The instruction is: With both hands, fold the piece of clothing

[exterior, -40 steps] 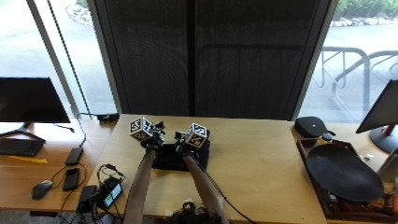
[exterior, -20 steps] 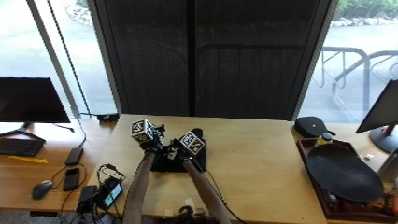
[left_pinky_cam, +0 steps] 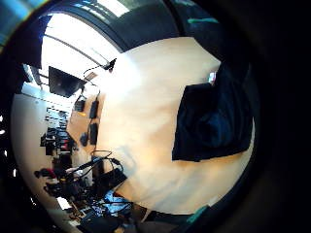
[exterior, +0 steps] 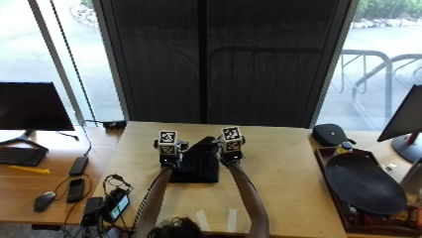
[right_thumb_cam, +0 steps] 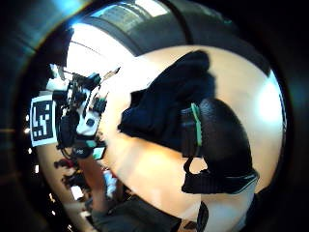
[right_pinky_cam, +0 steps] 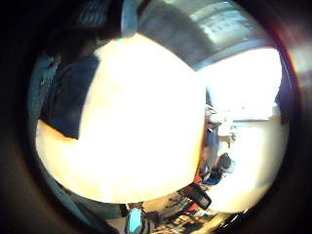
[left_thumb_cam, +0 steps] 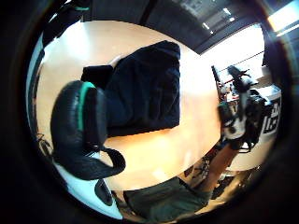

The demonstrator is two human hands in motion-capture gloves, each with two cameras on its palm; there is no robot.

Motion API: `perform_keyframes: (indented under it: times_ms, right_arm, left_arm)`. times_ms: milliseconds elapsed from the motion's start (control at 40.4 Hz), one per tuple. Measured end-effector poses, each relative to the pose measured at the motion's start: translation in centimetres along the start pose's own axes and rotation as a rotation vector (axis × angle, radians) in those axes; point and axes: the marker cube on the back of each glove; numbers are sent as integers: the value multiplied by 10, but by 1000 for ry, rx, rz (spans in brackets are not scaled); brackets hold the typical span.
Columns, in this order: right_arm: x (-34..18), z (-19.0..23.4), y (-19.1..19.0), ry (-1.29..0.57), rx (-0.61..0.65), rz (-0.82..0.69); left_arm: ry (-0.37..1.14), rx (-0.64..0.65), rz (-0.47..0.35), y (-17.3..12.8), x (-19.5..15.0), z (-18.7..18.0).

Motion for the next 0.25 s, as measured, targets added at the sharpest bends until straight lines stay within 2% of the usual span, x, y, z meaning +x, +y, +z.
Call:
perform_keyframes:
  times_ms: [49,124,247]
  right_arm:
    - [27,3,-5,106,43,126]
    - [45,8,-13,76,79,159]
    - [59,5,-7,44,62,194]
  left_arm:
    - [-28,-19,-5,3,4,1]
    - [-25,-12,2,2,11,3]
    - [20,-63,28,10,23,6]
